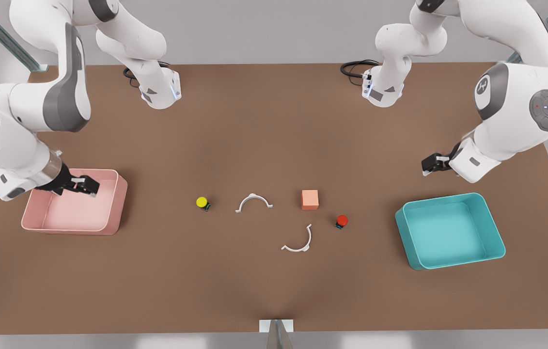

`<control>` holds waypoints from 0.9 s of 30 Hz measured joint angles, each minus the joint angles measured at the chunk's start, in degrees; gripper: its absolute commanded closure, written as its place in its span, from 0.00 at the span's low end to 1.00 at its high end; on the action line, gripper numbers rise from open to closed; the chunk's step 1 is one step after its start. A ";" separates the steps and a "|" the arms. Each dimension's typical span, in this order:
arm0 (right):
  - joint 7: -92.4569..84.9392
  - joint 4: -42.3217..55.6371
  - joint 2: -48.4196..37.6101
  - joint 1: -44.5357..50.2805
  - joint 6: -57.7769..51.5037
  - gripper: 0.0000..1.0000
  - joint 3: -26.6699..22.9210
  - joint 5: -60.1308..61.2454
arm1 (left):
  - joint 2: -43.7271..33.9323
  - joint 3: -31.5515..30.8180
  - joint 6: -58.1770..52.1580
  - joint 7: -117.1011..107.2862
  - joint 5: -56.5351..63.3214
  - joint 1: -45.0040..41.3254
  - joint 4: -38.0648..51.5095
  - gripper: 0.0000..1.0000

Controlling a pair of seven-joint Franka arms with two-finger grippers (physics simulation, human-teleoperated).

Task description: Place the red button in the blue storage box with the left arm, and place the yellow button in the pink storage box with the right arm

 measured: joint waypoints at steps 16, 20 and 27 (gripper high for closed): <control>4.38 -1.08 21.83 22.56 15.52 0.00 0.02 -4.15 | 20.20 -0.17 31.51 -0.22 0.00 -15.87 -13.02 0.00; 6.54 -14.00 17.86 21.01 18.60 0.04 2.00 -5.65 | 22.32 -0.11 39.63 -0.16 0.99 -16.13 -16.58 0.02; 10.17 -30.45 16.40 16.56 34.88 0.00 4.13 -6.24 | 27.61 -0.02 45.86 -0.04 1.61 -16.47 -17.80 0.04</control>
